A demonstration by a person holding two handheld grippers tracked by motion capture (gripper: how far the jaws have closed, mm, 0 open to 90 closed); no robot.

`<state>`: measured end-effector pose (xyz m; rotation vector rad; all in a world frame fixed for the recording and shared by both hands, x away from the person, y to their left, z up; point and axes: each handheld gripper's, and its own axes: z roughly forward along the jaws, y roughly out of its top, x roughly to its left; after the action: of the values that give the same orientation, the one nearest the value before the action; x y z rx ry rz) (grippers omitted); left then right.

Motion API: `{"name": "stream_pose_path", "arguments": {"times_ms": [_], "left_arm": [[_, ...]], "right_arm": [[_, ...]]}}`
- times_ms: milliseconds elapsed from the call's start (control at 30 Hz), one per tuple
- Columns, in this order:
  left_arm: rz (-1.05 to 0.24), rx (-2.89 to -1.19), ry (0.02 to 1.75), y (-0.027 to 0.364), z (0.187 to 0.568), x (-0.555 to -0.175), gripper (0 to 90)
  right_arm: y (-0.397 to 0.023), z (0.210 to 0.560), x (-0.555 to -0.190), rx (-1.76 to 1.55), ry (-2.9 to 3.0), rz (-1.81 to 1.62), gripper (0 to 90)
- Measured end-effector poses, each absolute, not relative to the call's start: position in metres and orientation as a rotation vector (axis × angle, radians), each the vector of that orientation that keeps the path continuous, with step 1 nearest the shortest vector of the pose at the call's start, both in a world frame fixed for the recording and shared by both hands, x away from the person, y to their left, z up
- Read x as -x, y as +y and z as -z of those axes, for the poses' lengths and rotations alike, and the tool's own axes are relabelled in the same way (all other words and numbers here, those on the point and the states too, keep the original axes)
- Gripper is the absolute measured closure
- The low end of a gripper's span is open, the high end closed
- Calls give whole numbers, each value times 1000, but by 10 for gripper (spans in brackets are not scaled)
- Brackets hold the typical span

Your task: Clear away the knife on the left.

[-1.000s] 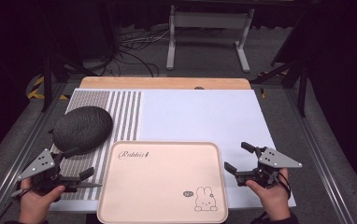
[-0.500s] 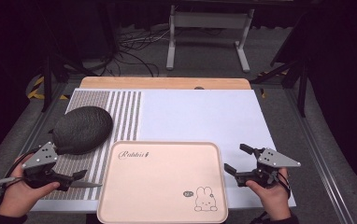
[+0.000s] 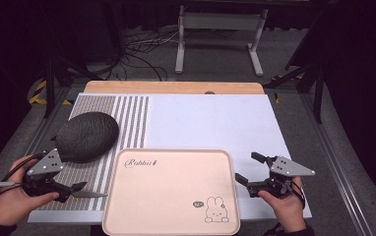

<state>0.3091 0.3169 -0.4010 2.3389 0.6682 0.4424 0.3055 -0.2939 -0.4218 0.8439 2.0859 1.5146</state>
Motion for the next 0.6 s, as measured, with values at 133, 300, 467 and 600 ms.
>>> {"name": "stream_pose_path", "arguments": {"times_ms": [133,300,467,600], "left_arm": [[-440,-2410,644,318,400,-311,90],[-420,-2492,625,319,401,-314,83],[-383,-2593,603,321,404,-319,104],[-351,-2654,588,323,406,-322,108]], "right_arm": [[-294,422,-306,-843,2087,-1514,59],[-293,422,-306,-839,2092,-1514,59],[-292,423,-306,-836,2097,-1512,58],[-292,424,-306,-832,2108,-1508,58]]}}
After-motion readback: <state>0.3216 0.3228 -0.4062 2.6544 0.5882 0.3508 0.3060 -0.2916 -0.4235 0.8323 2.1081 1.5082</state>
